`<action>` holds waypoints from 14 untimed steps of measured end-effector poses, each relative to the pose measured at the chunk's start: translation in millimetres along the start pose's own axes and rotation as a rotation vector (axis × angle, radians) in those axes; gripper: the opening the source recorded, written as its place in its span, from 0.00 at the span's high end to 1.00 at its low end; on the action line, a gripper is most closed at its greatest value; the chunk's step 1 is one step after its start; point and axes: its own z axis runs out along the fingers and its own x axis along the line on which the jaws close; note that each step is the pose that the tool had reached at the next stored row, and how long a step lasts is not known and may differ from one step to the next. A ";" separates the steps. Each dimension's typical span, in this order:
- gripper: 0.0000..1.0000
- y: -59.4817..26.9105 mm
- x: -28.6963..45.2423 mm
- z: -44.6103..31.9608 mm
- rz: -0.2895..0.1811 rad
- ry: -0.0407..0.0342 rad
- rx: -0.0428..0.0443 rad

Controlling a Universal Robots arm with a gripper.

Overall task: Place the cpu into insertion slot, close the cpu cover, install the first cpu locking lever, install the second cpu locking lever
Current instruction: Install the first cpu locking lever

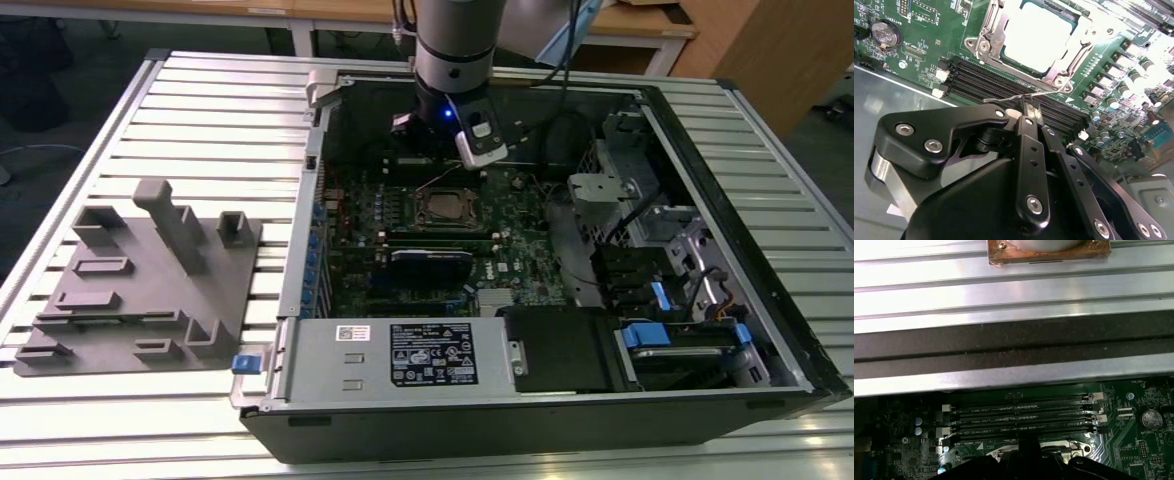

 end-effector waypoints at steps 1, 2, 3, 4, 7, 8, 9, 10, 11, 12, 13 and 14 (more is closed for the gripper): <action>0.89 0.1 -0.1 0.4 0.000 -0.0001 -0.0001; 0.89 0.2 -0.3 0.8 0.001 -0.0003 0.0004; 0.89 0.2 -0.6 1.3 0.002 -0.0005 0.0008; 0.89 0.2 -0.7 1.8 0.003 -0.0007 0.0011; 0.89 0.3 -1.2 3.6 0.004 -0.0011 0.0017; 0.89 0.5 -1.3 4.0 0.004 -0.0011 0.0017; 0.89 0.6 -1.4 4.4 0.004 -0.0013 0.0021; 0.89 0.6 -1.5 4.7 0.005 -0.0015 0.0035; 0.89 0.6 -1.9 5.0 0.006 -0.0018 0.0050; 0.89 0.6 -2.5 5.4 0.007 -0.0021 0.0064; 0.89 0.6 -3.4 5.8 0.007 -0.0024 0.0076; 0.89 0.6 -4.7 6.3 0.008 -0.0027 0.0087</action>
